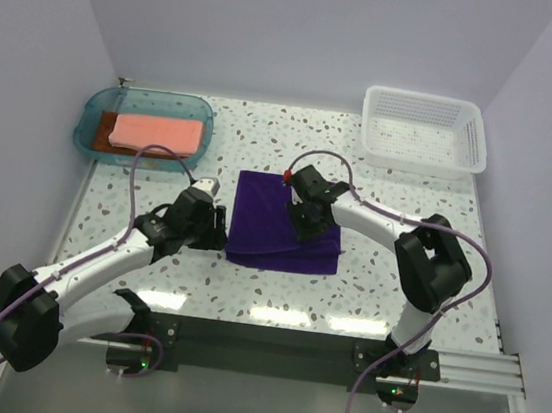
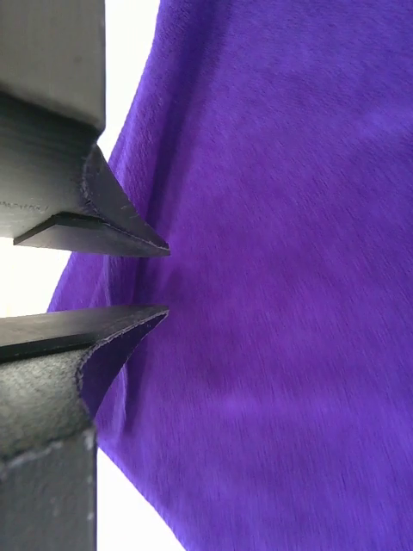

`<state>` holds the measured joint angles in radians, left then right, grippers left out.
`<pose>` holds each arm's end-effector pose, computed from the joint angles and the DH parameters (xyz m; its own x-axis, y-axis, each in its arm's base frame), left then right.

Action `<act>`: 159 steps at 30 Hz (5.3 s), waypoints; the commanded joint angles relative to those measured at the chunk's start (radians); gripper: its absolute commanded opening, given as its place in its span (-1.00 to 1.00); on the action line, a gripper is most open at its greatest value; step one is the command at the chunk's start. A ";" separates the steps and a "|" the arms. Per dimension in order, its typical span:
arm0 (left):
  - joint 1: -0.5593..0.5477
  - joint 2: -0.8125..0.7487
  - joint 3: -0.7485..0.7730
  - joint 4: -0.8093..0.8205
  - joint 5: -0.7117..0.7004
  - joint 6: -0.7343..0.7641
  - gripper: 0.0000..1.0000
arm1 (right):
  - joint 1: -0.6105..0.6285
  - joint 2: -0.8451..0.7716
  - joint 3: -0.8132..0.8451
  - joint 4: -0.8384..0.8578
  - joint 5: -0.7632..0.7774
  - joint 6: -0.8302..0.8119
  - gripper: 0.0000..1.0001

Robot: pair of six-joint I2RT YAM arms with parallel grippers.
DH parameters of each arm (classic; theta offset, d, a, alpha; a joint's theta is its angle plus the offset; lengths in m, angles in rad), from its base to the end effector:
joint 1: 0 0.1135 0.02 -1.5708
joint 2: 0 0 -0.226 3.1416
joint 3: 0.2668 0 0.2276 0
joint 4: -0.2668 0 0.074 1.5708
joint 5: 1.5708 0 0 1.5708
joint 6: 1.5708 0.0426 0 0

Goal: Fold and stack the towels
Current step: Fold the towel

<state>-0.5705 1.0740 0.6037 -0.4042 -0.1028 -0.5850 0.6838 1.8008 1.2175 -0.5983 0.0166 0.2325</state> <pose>0.1790 -0.1096 0.1769 -0.8044 -0.1365 -0.5782 0.0451 0.9564 -0.2885 0.2579 0.2092 0.1548 -0.8423 -0.3893 -0.3728 -0.4446 0.8928 0.0725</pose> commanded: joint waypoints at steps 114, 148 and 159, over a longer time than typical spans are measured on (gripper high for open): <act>-0.239 0.138 0.046 -0.211 0.112 -0.173 0.08 | -0.104 -0.506 -0.486 -0.096 -0.041 0.269 -0.77; 0.027 0.652 0.380 -0.018 -0.147 0.111 -0.25 | -0.334 -0.004 -0.098 0.200 0.048 0.031 -0.88; 0.050 0.570 0.586 -0.021 -0.203 0.462 0.31 | -0.388 0.018 0.217 -0.099 -0.070 -0.446 -0.08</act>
<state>-0.5461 1.6798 1.1217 -0.4568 -0.2668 -0.2993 0.3317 1.7977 1.3083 -0.5743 0.0059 0.0284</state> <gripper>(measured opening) 0.645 0.413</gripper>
